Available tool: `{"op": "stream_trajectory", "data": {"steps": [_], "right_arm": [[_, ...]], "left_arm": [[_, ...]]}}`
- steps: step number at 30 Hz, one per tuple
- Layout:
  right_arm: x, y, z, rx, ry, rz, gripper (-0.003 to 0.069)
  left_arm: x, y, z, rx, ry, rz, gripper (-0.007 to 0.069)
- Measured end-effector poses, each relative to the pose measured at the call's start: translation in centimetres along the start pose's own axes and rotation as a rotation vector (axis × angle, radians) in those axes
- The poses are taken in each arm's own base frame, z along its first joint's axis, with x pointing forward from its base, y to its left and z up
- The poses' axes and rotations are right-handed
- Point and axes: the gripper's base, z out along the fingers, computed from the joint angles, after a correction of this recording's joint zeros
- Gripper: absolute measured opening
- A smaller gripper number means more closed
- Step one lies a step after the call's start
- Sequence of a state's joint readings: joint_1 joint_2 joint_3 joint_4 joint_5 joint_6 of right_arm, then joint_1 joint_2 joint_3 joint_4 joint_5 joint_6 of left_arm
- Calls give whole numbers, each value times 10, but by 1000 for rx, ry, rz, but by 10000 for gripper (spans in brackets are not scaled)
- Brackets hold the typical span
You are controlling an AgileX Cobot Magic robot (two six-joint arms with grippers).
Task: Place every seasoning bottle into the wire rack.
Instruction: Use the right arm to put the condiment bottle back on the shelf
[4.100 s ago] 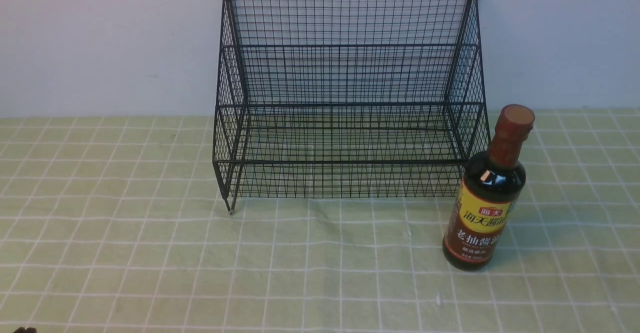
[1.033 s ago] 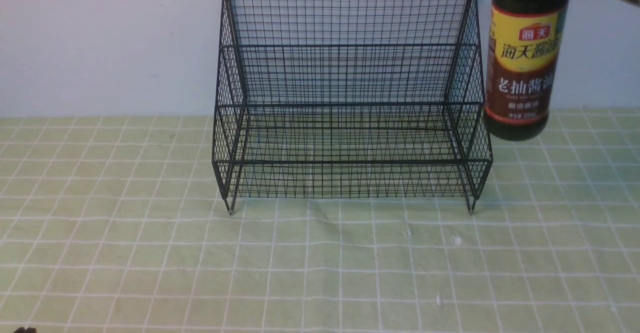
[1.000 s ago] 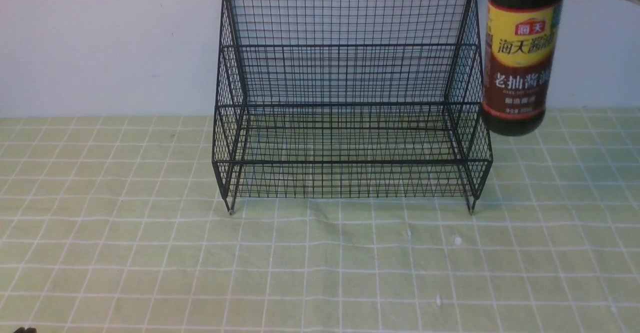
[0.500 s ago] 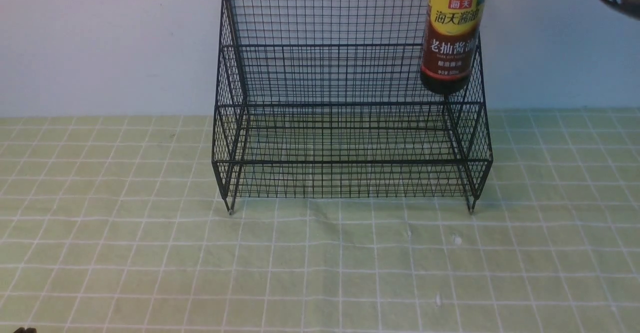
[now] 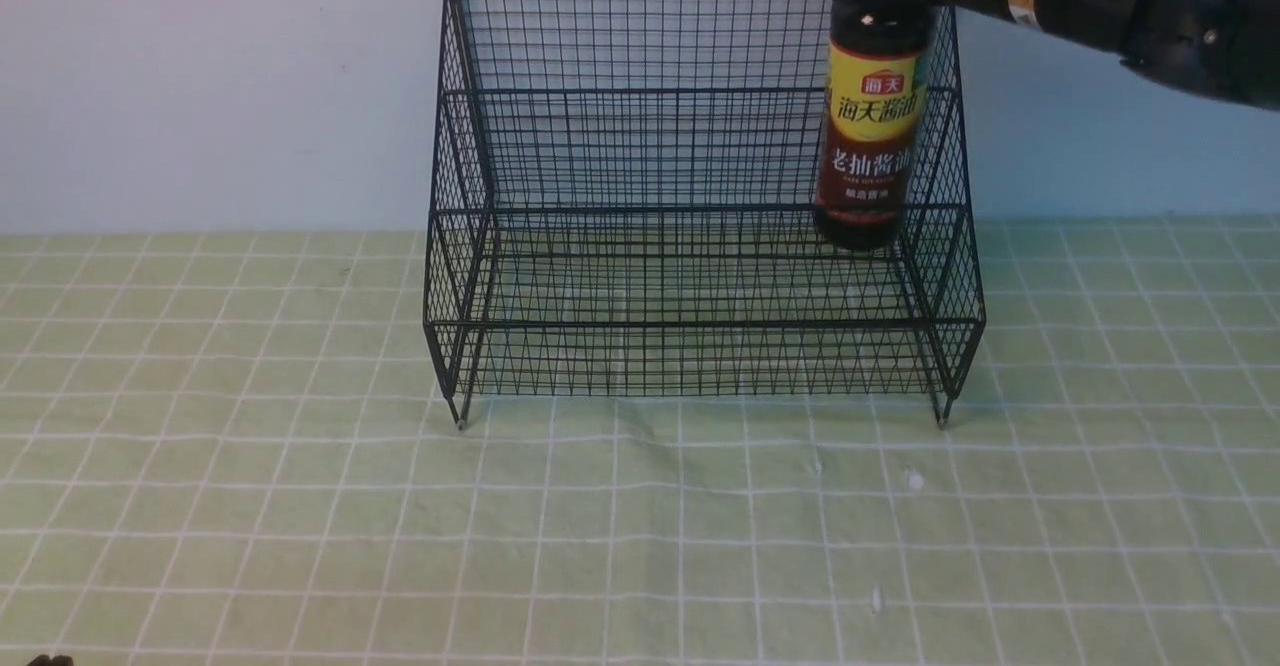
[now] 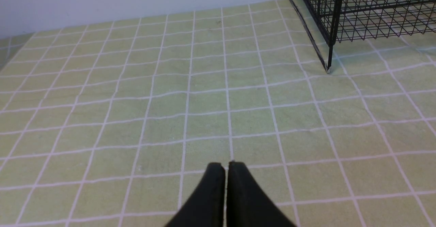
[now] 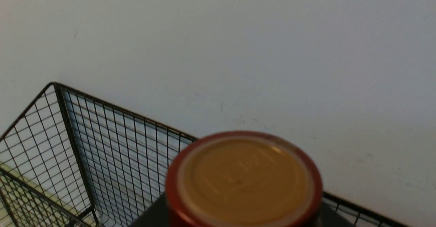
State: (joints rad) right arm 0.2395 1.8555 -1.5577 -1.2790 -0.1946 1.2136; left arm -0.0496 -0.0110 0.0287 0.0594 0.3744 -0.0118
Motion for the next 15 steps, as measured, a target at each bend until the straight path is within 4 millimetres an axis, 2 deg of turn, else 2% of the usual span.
{"op": "stream_trajectory", "data": {"steps": [10, 15], "right_arm": [[38, 9, 1, -81, 172, 33, 265], [44, 9, 2, -86, 225, 54, 265]], "left_arm": [[0, 0, 0, 0, 1, 0, -6], [0, 0, 0, 0, 2, 0, -6]]}}
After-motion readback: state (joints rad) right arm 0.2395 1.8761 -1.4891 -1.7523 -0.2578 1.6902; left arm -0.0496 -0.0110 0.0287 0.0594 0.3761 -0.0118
